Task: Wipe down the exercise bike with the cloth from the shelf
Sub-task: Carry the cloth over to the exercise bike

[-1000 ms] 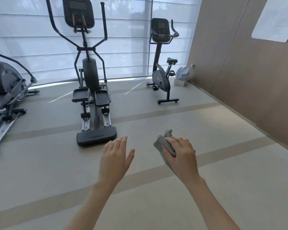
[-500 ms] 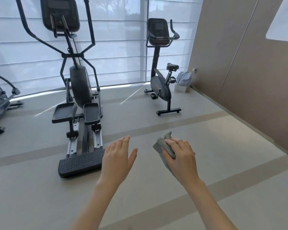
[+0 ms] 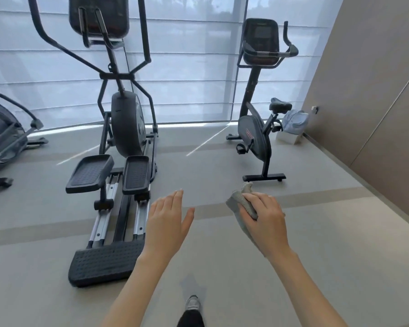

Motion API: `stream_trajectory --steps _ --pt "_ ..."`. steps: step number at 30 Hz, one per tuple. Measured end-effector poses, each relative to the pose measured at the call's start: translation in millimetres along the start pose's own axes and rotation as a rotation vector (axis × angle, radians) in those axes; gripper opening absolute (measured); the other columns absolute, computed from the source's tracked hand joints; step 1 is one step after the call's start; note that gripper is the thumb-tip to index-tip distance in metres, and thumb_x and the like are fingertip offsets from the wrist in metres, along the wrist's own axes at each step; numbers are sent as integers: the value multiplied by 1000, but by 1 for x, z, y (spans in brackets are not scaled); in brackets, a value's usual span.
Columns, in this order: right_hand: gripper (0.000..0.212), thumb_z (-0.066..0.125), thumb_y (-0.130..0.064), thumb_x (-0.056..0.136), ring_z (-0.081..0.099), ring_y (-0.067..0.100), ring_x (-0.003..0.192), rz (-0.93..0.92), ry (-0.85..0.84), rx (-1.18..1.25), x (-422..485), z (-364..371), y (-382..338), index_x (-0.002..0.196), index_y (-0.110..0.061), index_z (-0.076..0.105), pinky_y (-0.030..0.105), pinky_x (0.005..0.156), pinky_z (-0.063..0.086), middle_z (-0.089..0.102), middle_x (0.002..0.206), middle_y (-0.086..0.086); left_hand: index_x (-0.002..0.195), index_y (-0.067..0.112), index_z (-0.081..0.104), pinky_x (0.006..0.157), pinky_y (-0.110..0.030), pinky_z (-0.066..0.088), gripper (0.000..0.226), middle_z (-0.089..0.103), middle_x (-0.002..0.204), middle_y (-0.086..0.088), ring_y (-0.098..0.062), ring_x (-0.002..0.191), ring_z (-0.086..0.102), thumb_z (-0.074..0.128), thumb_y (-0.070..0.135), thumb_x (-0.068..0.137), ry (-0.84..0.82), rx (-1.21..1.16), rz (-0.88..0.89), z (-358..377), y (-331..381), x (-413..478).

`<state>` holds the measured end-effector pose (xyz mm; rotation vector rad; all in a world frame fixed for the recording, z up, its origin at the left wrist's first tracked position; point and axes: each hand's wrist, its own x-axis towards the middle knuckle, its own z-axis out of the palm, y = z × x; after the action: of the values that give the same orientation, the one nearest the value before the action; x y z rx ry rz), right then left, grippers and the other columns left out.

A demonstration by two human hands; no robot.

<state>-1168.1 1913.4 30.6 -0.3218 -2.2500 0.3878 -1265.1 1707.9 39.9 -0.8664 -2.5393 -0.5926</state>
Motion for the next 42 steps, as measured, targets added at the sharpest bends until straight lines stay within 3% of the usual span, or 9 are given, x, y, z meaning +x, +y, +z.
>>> stream_trajectory --steps 15,22,28,42 --pt "26 78 -14 75 60 26 88 29 73 -14 294 208 137 100 -10 70 36 79 50 68 98 4 121 1 59 87 -44 50 52 68 107 -14 -33 96 64 44 43 95 -6 -3 58 164 -64 357" --pt "24 77 -15 77 61 27 88 1 70 8 420 310 215 99 -8 71 41 78 52 69 99 5 123 1 57 87 -45 50 52 67 108 -14 -34 97 63 46 43 95 19 -10 49 252 -92 507" --pt "25 79 -15 74 62 28 85 -44 72 18 561 398 288 97 -8 72 41 75 54 69 96 6 119 -1 59 80 -44 52 46 68 104 -14 -34 92 65 69 26 84 55 -29 25 327 -99 664" --pt "25 81 -11 71 63 31 83 -79 30 57 807 622 398 94 -5 73 42 75 54 71 94 9 122 -1 58 83 -44 52 47 67 109 -15 -34 95 64 66 27 86 37 -8 -49 481 -192 944"
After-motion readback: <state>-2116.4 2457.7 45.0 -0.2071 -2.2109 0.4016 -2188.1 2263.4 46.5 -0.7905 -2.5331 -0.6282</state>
